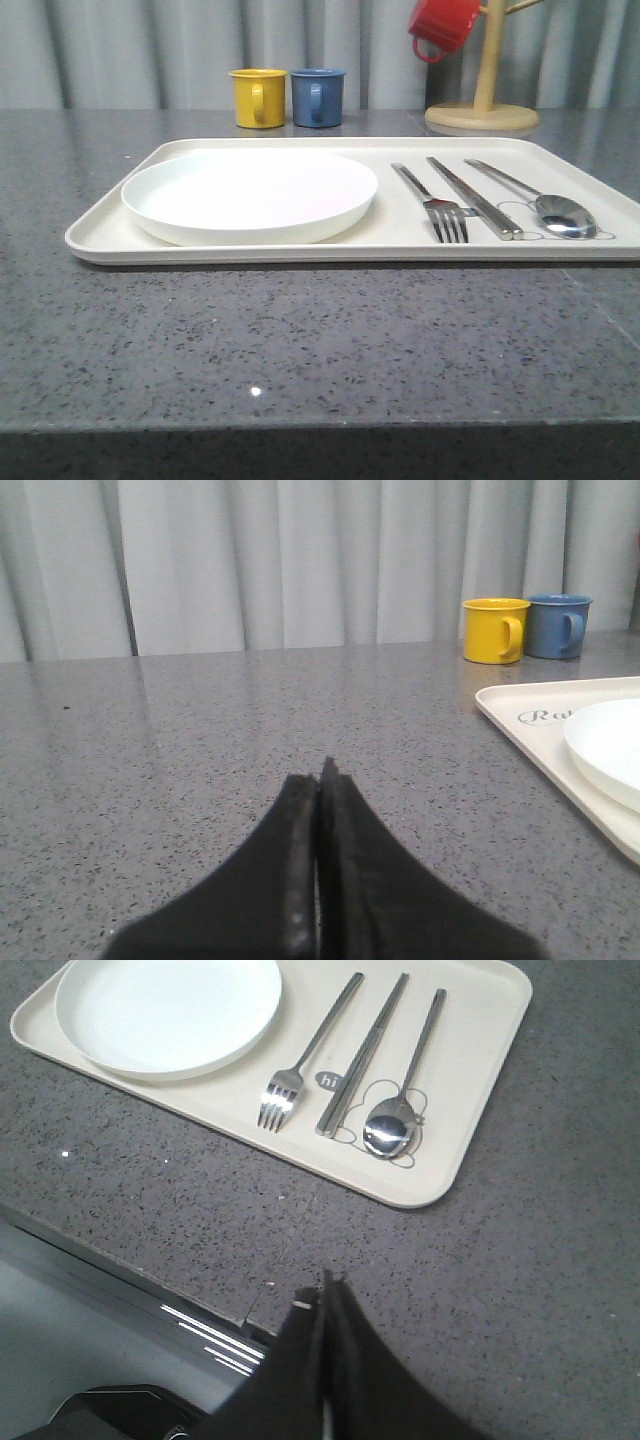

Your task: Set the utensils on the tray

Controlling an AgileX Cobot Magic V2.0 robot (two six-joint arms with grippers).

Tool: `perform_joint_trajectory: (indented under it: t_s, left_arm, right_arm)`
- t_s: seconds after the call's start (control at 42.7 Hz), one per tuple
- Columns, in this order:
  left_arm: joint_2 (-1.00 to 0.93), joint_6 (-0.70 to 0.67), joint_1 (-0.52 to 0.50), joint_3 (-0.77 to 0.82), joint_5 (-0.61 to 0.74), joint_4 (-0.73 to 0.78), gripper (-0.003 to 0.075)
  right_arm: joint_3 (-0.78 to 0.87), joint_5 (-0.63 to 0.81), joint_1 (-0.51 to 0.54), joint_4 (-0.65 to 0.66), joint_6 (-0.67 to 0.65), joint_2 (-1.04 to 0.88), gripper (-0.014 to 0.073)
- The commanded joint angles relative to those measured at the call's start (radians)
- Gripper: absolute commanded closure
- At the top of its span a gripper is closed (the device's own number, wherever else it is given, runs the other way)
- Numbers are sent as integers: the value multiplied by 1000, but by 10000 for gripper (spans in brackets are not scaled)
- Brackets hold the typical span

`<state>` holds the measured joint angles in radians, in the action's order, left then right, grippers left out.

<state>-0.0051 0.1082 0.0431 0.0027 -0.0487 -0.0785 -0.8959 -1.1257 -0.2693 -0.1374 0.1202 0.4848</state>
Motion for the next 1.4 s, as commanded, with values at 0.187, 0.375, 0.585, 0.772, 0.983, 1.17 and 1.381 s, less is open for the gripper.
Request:
perform_joint_trajectory:
  t_s: [0.187,0.375,0.585,0.772,0.983,1.17,1.381]
  left_arm:
    - [-21,-5,-2,13,74,7,741]
    - [-21,-5,-2,13,76,20,741]
    - [-21,-5,-2,13,78,20,741]
    - [-21,-5,-2,13,78,20,741]
    - [-21,-5,-2,13,78,20,741]
    - [-21,-5,-2,13,78,20,741]
    - [-21,-5,-2,13,78,20,741]
  right_arm:
    - [-24,67,2,-3,1,8,707]
    - [-24,67,2,-3,1,8,707]
    - [-24,67,2,-3,1,8,707]
    - [-24,67,2,-3,1,8,707]
    - [-24,67,2,-3,1,8,707]
    - [-24,67,2,-3,1,8,707]
    - [-24,67,2,-3,1,8,707]
